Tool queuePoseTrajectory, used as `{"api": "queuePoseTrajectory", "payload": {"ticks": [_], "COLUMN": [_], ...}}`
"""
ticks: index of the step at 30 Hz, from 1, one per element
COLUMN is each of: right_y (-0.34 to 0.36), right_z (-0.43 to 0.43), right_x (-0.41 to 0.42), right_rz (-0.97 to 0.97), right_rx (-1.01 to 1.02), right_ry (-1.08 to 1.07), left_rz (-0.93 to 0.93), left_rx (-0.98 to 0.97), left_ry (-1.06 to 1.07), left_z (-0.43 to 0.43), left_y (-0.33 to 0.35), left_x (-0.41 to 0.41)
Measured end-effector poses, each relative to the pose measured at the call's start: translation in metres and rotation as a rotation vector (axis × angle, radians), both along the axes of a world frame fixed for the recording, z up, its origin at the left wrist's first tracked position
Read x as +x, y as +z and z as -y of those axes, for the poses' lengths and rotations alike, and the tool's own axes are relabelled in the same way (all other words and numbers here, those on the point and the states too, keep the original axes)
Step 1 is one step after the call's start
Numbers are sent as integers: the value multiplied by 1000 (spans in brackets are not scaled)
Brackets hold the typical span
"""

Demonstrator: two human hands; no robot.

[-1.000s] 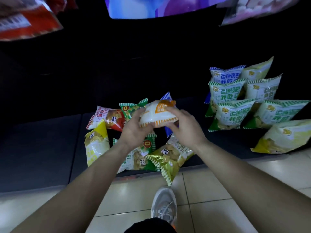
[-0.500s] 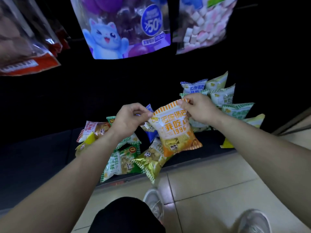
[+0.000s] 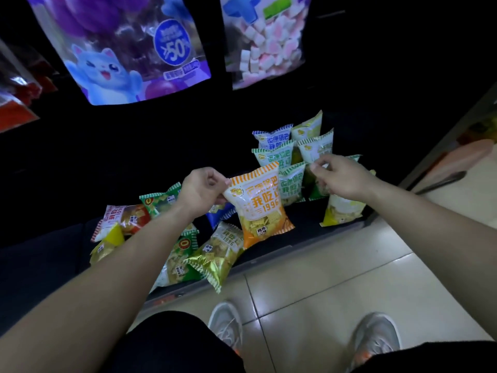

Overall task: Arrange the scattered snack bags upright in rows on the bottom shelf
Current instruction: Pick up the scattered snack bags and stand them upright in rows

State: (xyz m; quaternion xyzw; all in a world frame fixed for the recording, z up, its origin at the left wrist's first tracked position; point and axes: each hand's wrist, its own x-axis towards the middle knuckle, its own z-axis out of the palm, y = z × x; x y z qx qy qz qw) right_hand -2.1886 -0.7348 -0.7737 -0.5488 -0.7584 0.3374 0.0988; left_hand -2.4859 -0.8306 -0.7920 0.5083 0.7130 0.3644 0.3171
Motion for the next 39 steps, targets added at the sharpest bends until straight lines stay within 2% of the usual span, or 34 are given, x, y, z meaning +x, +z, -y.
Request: {"api": "queuePoseTrajectory", "payload": {"ticks": [5,14,21,26,31,39], "right_y": [-14,-25,-20,-32,-40,-44], "right_z": [-6,-9,-3,4,4,1], "right_x": [44,71,65,71,72,73], "right_rz": [147,164,222,392,535,592], "right_rx": [-24,-34,-29,-14,-42,-44], "right_ry": [-34,-63,-36,31,96,129], "left_rz": [35,96,-35,-181,-171,-129], "left_rx": [-80,-125,-96,-95,-86,-118], "left_ry": [-30,-61,-67,-98,-73,-50], "left_z": [-19,-45,-54,-71,-92,-94], "left_y": [-20,-27,-44,-78,-101,-115], "left_x": [21,48,63,86,107,112]}}
